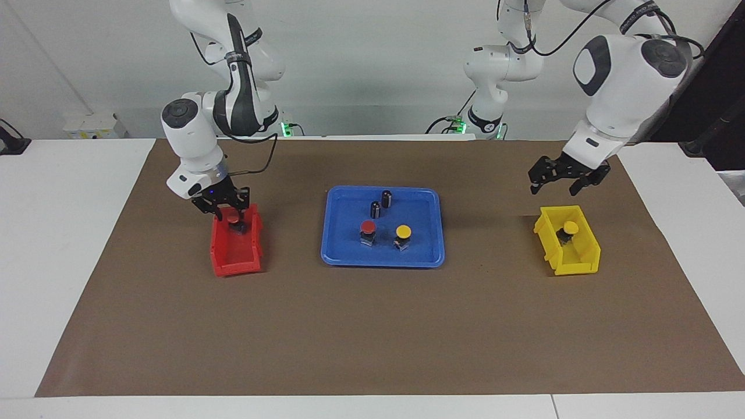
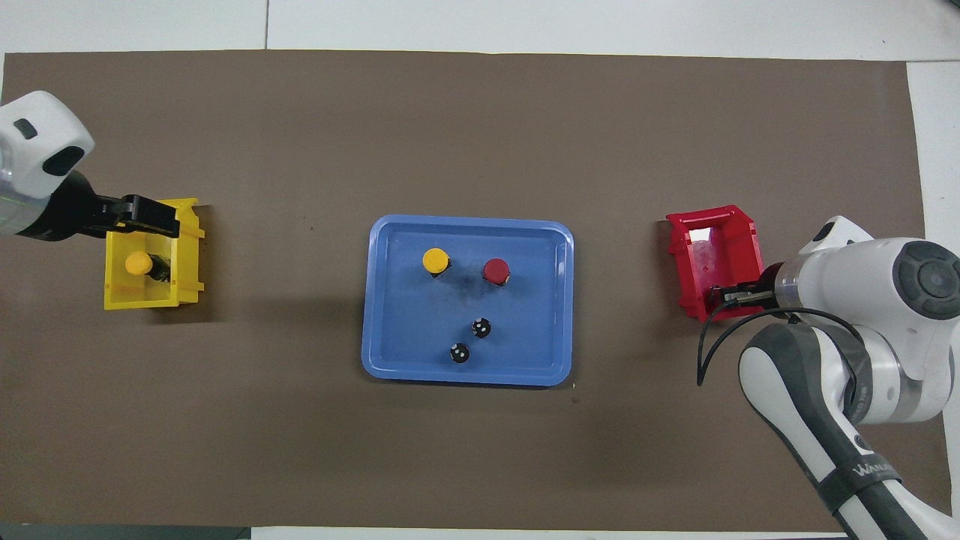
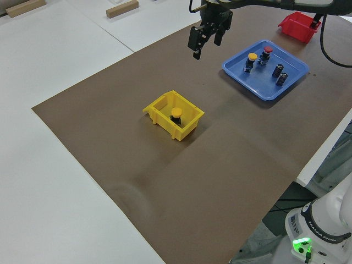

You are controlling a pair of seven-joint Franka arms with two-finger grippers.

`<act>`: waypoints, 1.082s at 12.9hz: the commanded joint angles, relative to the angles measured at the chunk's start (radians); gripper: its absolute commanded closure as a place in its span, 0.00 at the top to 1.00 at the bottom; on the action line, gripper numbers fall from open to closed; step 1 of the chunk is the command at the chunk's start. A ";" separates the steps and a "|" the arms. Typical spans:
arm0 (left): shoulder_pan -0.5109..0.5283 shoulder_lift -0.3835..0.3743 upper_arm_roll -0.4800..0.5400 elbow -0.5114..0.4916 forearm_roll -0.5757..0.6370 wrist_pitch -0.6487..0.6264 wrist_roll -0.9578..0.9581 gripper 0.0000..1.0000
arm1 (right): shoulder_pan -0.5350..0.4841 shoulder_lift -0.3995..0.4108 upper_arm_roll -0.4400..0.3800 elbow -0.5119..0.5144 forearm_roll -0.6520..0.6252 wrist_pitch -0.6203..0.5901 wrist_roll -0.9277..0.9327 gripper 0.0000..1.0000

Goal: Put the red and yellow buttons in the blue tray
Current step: 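Return the left gripper to the yellow caddy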

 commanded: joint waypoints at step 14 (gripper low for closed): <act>0.147 0.088 -0.011 -0.301 0.005 0.453 -0.012 0.68 | 0.036 0.122 0.020 0.476 0.022 -0.439 0.064 0.27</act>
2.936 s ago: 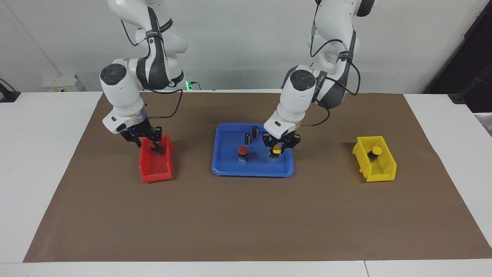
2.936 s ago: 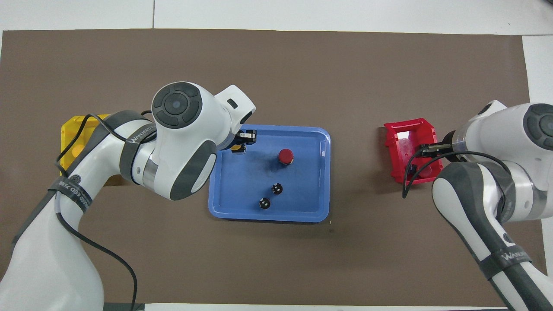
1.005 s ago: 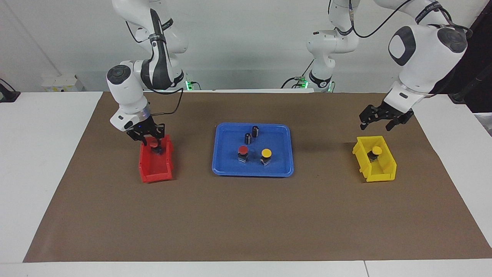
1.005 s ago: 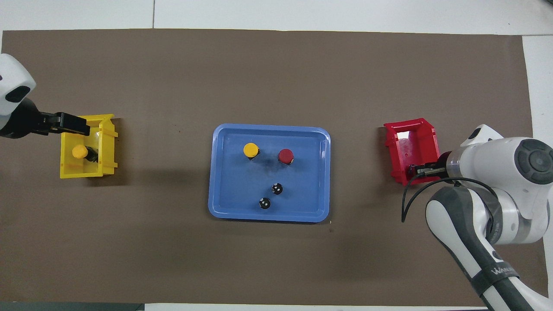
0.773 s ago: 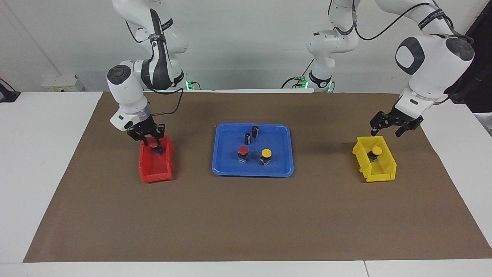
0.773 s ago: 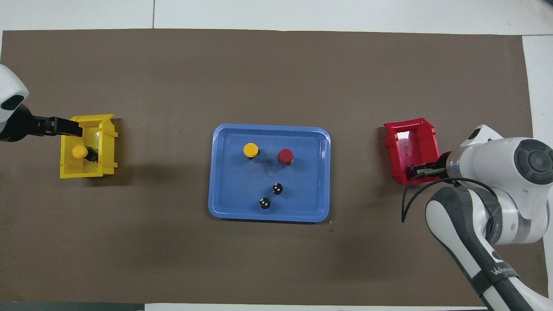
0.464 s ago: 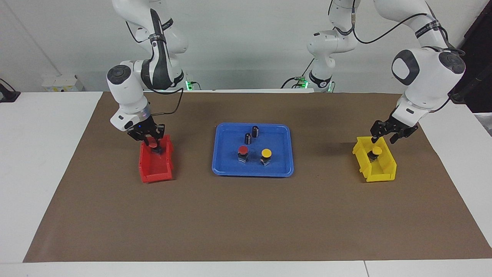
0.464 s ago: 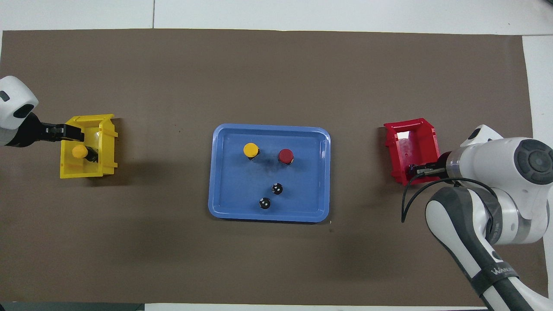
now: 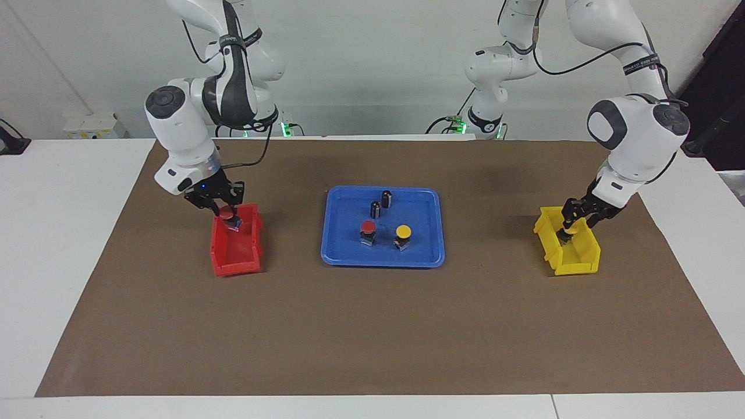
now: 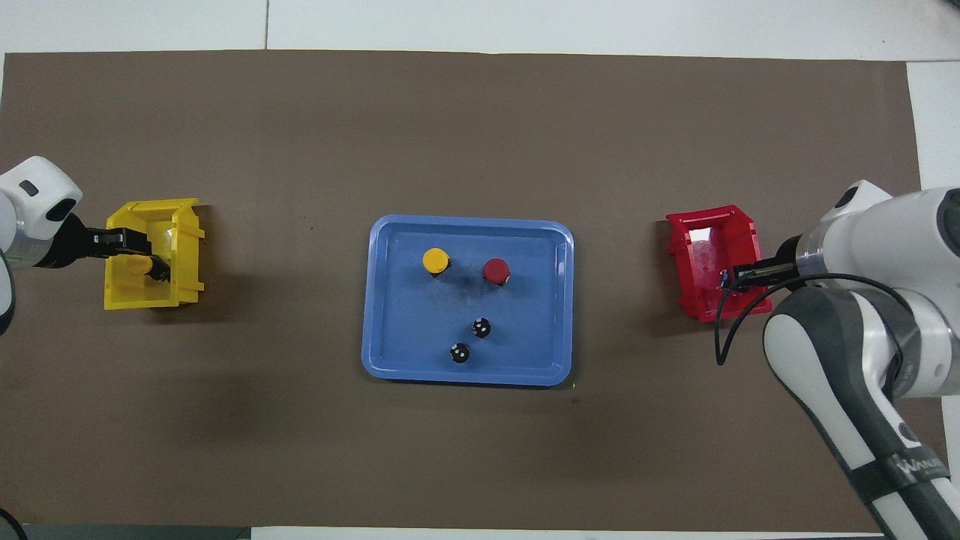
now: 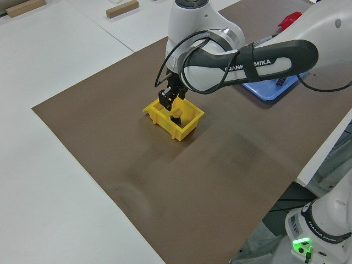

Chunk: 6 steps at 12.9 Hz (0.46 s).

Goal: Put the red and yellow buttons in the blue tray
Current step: 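Place the red button in the tray while the left gripper lifts yellow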

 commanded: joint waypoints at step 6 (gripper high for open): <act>0.000 0.038 -0.011 -0.068 0.006 0.122 -0.053 0.68 | 0.380 0.199 0.012 0.273 0.008 0.028 0.684 0.27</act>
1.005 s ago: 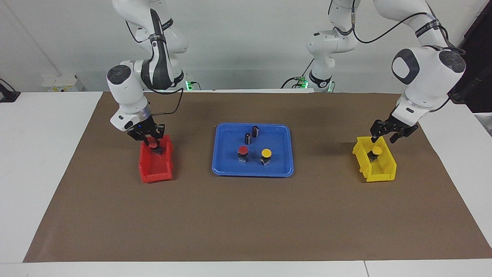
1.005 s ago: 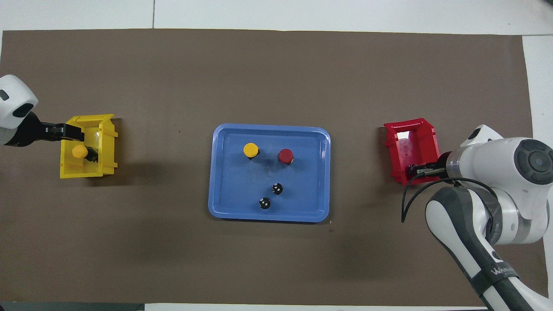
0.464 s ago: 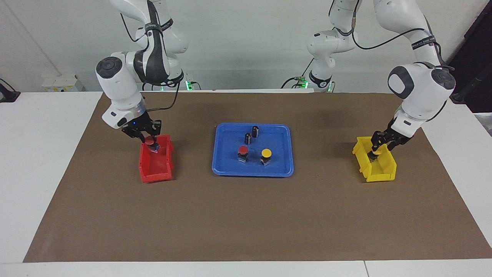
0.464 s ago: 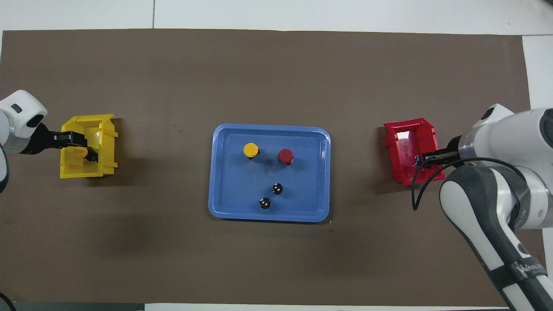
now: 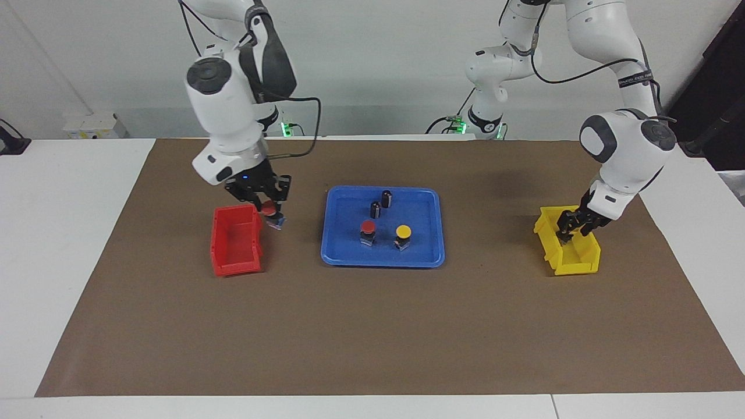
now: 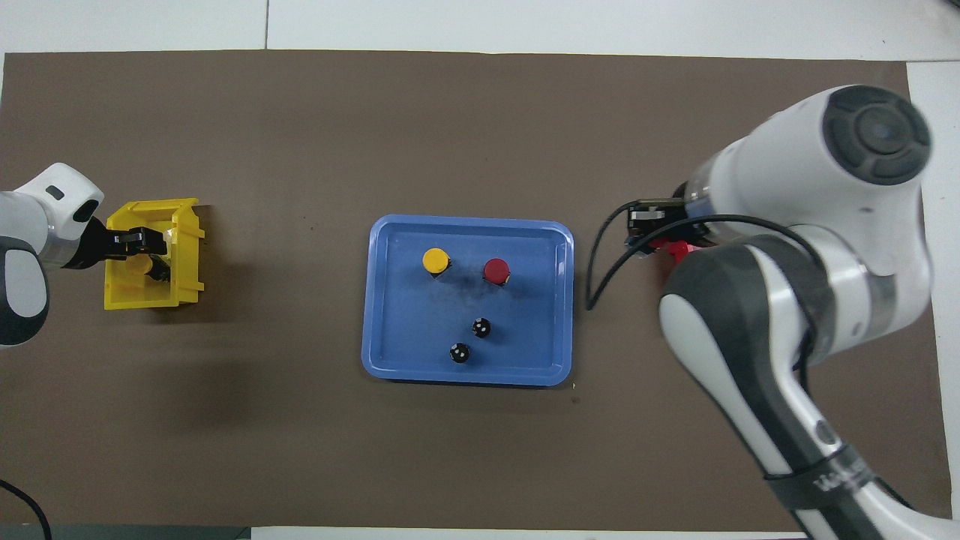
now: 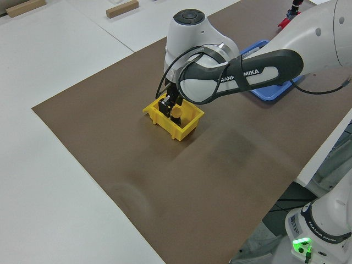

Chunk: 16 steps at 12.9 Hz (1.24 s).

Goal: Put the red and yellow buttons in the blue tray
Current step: 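Place the red button in the tray while the left gripper lifts yellow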

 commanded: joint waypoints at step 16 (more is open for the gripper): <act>-0.001 -0.010 0.001 0.186 0.006 -0.269 -0.010 0.01 | 0.132 0.039 -0.002 -0.284 -0.043 0.366 0.173 0.53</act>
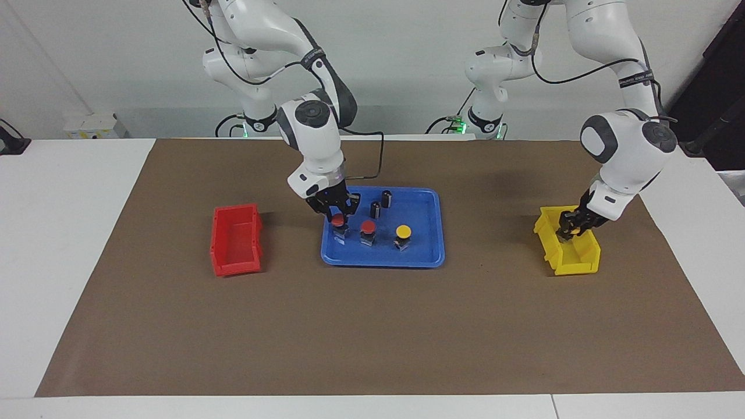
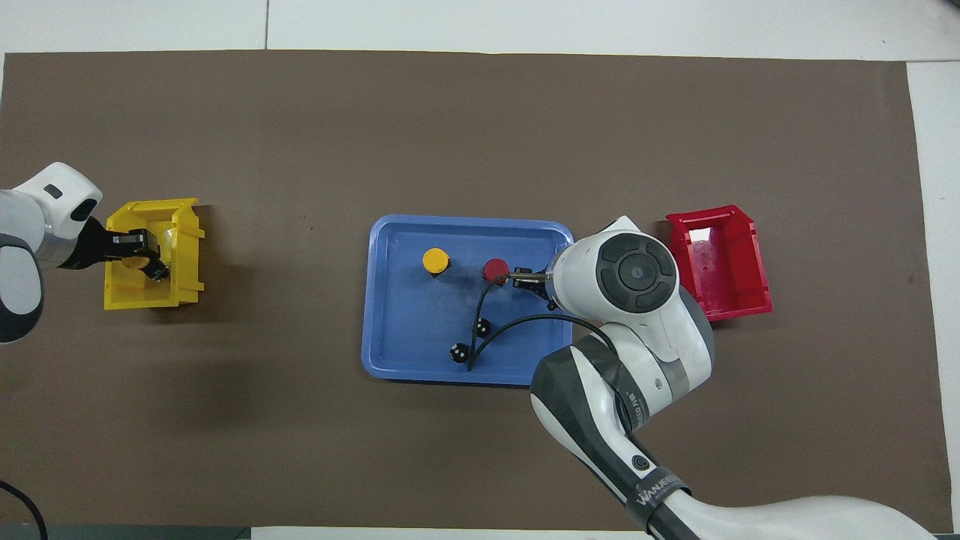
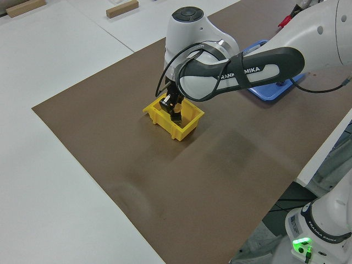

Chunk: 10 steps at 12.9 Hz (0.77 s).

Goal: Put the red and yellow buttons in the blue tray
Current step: 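Place the red button in the tray while the left gripper lifts yellow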

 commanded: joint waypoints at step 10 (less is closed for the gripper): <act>-0.540 0.001 -0.013 0.118 -0.082 0.035 -0.679 0.01 | -0.272 -0.058 -0.010 0.430 -0.047 -0.588 -0.055 1.00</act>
